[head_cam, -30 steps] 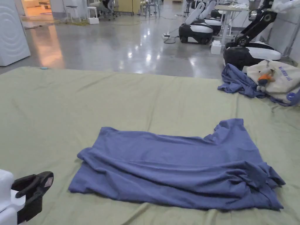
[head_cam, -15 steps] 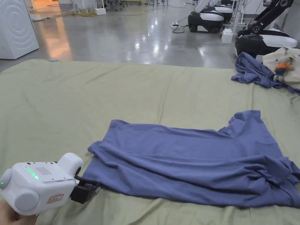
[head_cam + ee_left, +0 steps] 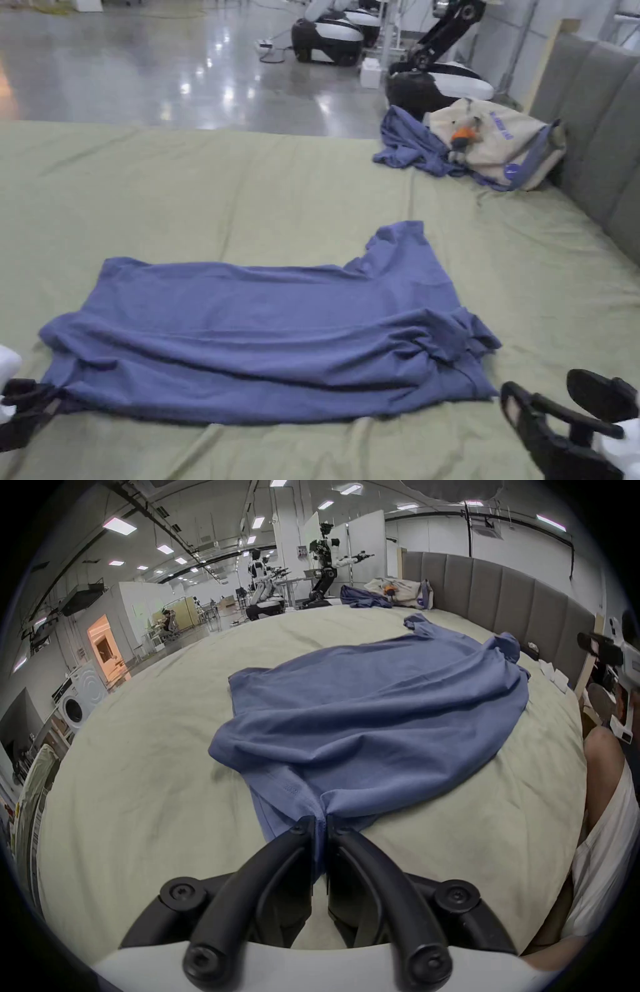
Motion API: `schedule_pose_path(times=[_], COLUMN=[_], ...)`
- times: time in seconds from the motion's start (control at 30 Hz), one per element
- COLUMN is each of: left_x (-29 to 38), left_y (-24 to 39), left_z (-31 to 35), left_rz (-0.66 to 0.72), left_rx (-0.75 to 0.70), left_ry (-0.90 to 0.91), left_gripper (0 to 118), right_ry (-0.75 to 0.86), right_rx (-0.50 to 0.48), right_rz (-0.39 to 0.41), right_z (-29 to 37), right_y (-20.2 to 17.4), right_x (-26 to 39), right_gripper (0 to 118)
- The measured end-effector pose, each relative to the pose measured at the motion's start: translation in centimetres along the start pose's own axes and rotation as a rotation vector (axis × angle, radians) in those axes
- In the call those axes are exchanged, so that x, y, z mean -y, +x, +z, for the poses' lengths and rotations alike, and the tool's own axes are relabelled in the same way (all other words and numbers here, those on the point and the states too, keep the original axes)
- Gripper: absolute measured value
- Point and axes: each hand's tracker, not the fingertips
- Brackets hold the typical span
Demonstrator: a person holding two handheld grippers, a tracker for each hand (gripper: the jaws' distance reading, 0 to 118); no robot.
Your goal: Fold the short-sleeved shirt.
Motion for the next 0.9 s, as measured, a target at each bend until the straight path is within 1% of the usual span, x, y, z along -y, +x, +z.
schedule_pose_path(times=[0.07, 0.1, 0.13, 0.2, 0.23, 0.3, 0.37, 0.43, 0.5, 0.53, 0.6, 0.67, 0.7, 0.73, 0.8, 0.83, 0.87, 0.9], left_x=[-0.4, -0.5, -0.5, -1.0, -1.0, -1.2, -1.5, -1.6, -1.7, -1.8, -1.8, -1.9, -1.9, -1.9, -1.9, -1.9, -1.8, -1.8], left_y=[0.4, 0.5, 0.7, 1.0, 1.2, 1.3, 1.1, 1.4, 1.1, 1.2, 1.0, 1.0, 1.1, 0.9, 0.9, 0.9, 0.7, 0.7], left_z=[0.9, 1.2, 1.4, 1.8, 2.0, 2.0, 2.0, 2.1, 2.1, 2.2, 2.2, 2.1, 2.1, 1.9, 1.8, 1.8, 1.7, 1.7], left_rz=[0.01, 0.013, 0.014, 0.013, 0.01, 0.014, 0.019, 0.019, 0.019, 0.021, 0.021, 0.024, 0.029, 0.029, 0.031, 0.038, 0.039, 0.041], left_rx=[-0.001, 0.001, 0.0, 0.001, 0.0, 0.002, 0.006, 0.005, 0.005, 0.007, 0.008, 0.01, 0.011, 0.012, 0.011, 0.014, 0.015, 0.015], left_ry=[0.014, 0.02, 0.026, 0.025, 0.025, 0.024, 0.016, 0.012, 0.009, 0.008, 0.008, 0.004, 0.002, -0.002, -0.002, -0.007, -0.008, -0.009], left_gripper=[8, 8, 8, 8, 8, 8, 8, 8, 8, 8, 8, 8, 8, 8, 8, 8, 8, 8], right_ry=[-0.115, -0.102, -0.131, -0.202, -0.237, -0.293, -0.366, -0.39, -0.417, -0.43, -0.442, -0.453, -0.465, -0.482, -0.494, -0.487, -0.486, -0.458], right_rx=[-0.022, -0.02, -0.029, -0.016, -0.028, -0.043, -0.078, -0.063, -0.068, -0.089, -0.089, -0.098, -0.112, -0.121, -0.15, -0.143, -0.15, -0.176], right_rz=[0.008, 0.039, 0.066, 0.13, 0.153, 0.133, 0.12, 0.113, 0.06, 0.034, 0.047, 0.067, 0.071, 0.073, 0.073, 0.085, 0.08, 0.032], right_z=[-1.7, -2.7, -4.0, -7.0, -8.6, -11.9, -14.8, -17.2, -18.5, -19.0, -19.8, -20.0, -20.2, -20.5, -20.4, -20.4, -20.4, -20.0], right_y=[0.7, 1.6, 2.2, 2.7, 3.3, 4.3, 5.3, 6.0, 6.9, 7.3, 7.3, 7.2, 7.1, 7.0, 6.4, 6.3, 6.4, 6.6], right_x=[-0.4, -0.1, 0.0, 0.2, 0.7, 1.3, 1.8, 2.1, 2.0, 1.9, 1.8, 1.7, 1.7, 1.8, 2.0, 2.0, 1.7, 1.4], right_gripper=[118, 118, 118, 118, 118, 118, 118, 118, 115, 114, 111, 94, 82, 67, 53, 33, 14, 13])
